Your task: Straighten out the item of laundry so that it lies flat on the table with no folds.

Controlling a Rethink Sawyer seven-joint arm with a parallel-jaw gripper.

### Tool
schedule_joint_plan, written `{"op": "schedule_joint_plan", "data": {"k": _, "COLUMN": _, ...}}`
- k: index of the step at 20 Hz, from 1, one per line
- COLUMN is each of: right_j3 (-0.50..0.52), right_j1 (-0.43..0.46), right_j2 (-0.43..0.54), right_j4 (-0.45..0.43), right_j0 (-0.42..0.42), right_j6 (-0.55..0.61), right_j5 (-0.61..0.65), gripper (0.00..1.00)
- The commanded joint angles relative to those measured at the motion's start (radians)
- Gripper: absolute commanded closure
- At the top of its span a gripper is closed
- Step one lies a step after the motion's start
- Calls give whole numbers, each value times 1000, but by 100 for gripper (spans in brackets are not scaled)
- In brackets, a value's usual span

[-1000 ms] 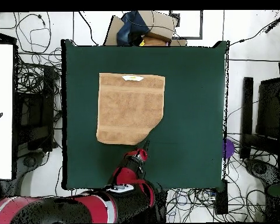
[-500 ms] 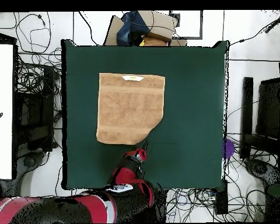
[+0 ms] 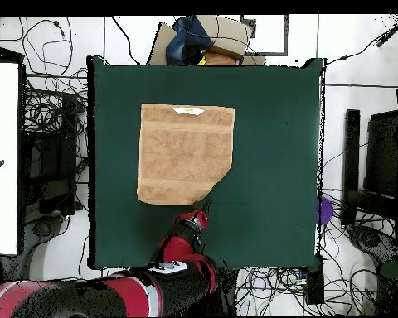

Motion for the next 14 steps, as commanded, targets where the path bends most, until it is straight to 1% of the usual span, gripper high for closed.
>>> {"op": "schedule_joint_plan", "data": {"k": 1, "right_j3": -61, "right_j1": 45, "right_j2": 132, "right_j4": 108, "right_j0": 36, "right_j6": 206, "right_j5": 58, "gripper": 0}}
{"op": "schedule_joint_plan", "data": {"k": 5, "right_j3": -43, "right_j1": 46, "right_j2": 128, "right_j4": 115, "right_j0": 48, "right_j6": 213, "right_j5": 50, "gripper": 0}}
{"op": "schedule_joint_plan", "data": {"k": 10, "right_j3": -40, "right_j1": 78, "right_j2": 129, "right_j4": 150, "right_j0": 71, "right_j6": 218, "right_j5": 33, "gripper": 0}}
{"op": "schedule_joint_plan", "data": {"k": 14, "right_j3": -21, "right_j1": 77, "right_j2": 127, "right_j4": 141, "right_j0": 75, "right_j6": 225, "right_j5": 31, "gripper": 0}}
